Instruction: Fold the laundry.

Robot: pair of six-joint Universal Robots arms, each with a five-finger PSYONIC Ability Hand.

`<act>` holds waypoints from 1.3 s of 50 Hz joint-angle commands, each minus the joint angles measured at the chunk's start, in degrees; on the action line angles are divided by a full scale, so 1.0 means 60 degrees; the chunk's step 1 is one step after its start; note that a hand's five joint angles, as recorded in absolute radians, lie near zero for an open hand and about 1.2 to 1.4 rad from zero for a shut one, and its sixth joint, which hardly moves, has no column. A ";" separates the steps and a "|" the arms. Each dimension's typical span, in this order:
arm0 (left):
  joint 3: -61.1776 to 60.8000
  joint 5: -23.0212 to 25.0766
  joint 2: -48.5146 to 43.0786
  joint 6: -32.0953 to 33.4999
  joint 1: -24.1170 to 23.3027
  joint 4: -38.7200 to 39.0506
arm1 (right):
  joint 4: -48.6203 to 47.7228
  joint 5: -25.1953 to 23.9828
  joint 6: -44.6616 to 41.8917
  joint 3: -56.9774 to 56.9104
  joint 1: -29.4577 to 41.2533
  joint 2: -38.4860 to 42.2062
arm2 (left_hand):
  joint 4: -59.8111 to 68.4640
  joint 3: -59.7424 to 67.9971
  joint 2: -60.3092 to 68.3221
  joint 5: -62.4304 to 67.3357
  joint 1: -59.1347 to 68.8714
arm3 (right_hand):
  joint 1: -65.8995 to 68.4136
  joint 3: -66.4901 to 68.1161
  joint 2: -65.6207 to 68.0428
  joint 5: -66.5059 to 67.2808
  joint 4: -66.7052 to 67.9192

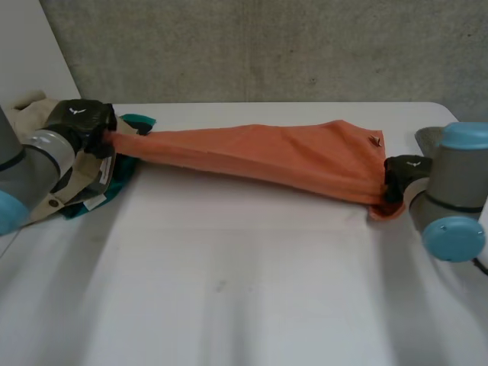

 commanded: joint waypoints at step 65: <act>0.1721 -0.1440 -0.2373 0.0773 -0.0139 0.0921 | 0.0166 -0.4557 -0.2287 -0.2058 -0.1193 0.0750 | 0.1923 0.1990 0.1905 0.2246 0.2235 | 0.2684 0.2028 0.2141 0.2359 0.1950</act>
